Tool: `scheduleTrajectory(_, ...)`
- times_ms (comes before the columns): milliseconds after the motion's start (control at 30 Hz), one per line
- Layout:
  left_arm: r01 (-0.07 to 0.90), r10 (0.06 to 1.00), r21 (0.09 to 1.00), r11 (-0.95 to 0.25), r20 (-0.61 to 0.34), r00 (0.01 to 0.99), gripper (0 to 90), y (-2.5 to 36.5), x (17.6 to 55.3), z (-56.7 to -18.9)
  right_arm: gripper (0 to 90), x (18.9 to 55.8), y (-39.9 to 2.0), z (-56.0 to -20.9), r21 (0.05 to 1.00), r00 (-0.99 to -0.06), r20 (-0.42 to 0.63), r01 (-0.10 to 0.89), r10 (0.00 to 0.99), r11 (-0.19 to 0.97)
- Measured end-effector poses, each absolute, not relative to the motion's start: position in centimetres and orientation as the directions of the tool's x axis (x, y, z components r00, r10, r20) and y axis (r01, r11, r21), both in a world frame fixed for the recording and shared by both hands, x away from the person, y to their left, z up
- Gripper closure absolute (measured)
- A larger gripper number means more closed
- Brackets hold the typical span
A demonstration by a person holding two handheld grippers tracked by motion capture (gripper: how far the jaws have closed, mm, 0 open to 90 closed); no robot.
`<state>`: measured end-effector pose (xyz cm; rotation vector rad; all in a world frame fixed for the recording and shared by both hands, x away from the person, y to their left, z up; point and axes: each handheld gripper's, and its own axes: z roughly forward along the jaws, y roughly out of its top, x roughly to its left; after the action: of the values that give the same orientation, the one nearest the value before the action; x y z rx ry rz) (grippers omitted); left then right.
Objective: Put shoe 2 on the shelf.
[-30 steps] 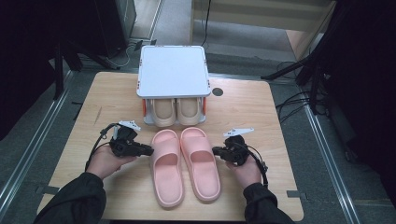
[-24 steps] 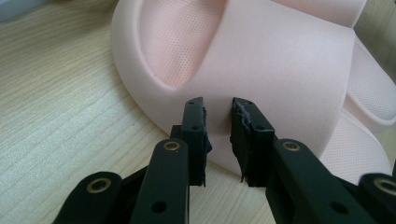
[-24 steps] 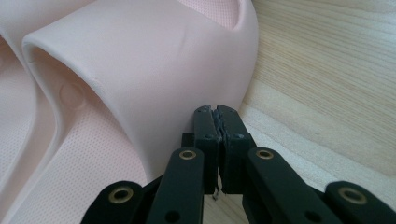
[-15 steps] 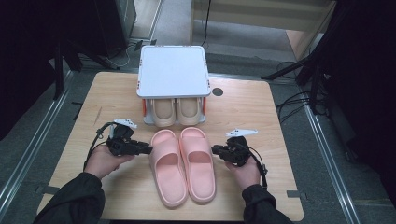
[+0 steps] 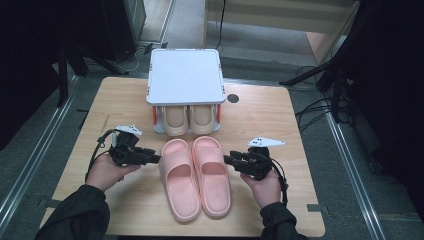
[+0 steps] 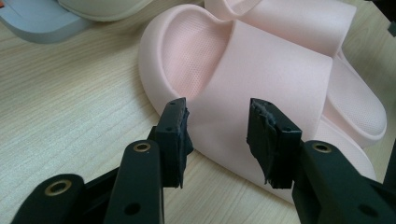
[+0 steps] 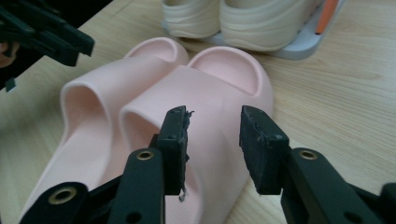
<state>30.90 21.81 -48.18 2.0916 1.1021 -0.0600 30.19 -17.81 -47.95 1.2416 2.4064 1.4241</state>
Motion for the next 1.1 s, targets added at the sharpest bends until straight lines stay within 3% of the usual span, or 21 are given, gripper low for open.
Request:
scheduleTrajectory(300,0.730,0.694,0.599,-0.329,-0.371,0.617,54.1,22.4,31.0,-47.9,56.9,27.3,-16.2,-46.9,0.791,-0.703,0.278,0.554,0.655,0.259)
scheduleTrajectory(700,0.723,0.695,0.611,-0.322,-0.366,0.619,52.9,22.8,30.9,-47.7,51.6,24.3,-14.2,-48.2,0.768,-0.685,0.298,0.586,0.664,0.259)
scheduleTrajectory(1100,0.723,0.697,0.613,-0.318,-0.366,0.617,52.3,22.9,31.0,-47.7,40.6,25.0,-10.0,-50.1,0.769,-0.663,0.262,0.583,0.701,0.264)
